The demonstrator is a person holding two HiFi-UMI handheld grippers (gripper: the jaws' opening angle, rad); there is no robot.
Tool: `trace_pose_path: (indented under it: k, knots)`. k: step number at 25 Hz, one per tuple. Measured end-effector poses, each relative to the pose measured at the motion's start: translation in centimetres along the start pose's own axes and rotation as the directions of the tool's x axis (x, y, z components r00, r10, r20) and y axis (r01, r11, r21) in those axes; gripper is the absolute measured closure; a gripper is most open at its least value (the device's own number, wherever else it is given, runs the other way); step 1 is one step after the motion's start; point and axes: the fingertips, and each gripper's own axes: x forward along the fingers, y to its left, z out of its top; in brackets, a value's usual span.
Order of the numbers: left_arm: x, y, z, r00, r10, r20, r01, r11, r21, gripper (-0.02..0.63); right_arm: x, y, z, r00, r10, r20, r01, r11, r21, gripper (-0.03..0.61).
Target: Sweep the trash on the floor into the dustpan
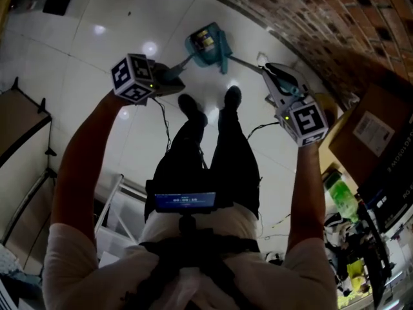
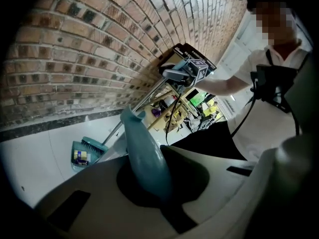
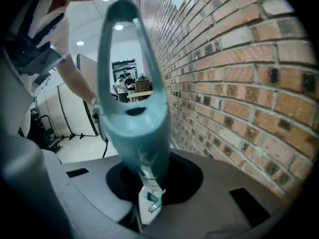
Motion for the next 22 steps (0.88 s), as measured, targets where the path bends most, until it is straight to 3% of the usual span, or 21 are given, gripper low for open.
trace_pose_path:
  k: [5,10,18,20,22]
  knots:
    - [1.7,-2.3,2.8,1.0,-0.029,0.0,0.028,0.998,0.062,0.614,-6.7,-2.3,-0.3,0.99,-0.144,0.0,0.144,0.989,-0.02,0.535]
    - [3.8,-3.7,4.1,0.998,-0.043,-0.05,0.048,0.993,0.109,0.614,-12.1,-5.4,-2.5,0.954,-0.296,-0.037,0.293,0.953,-0.072,0.535]
    - [6.1,-4.8,5.0,0.987,-0.112,-0.117,0.128,0.982,0.141,0.614,-12.6,-7.3,-7.6,0.894,-0.421,-0.154,0.386,0.897,-0.214,0.535]
    - [7.1,-4.8,4.3,0.98,-0.116,-0.162,0.139,0.981,0.137,0.614,-11.6,-7.5,-12.0,0.864,-0.455,-0.215,0.426,0.888,-0.171,0.537]
    - [8.0,-4.8,3.3,0.971,-0.12,-0.209,0.148,0.981,0.124,0.614,-11.1,-7.8,-17.5,0.818,-0.506,-0.273,0.526,0.85,0.0,0.54]
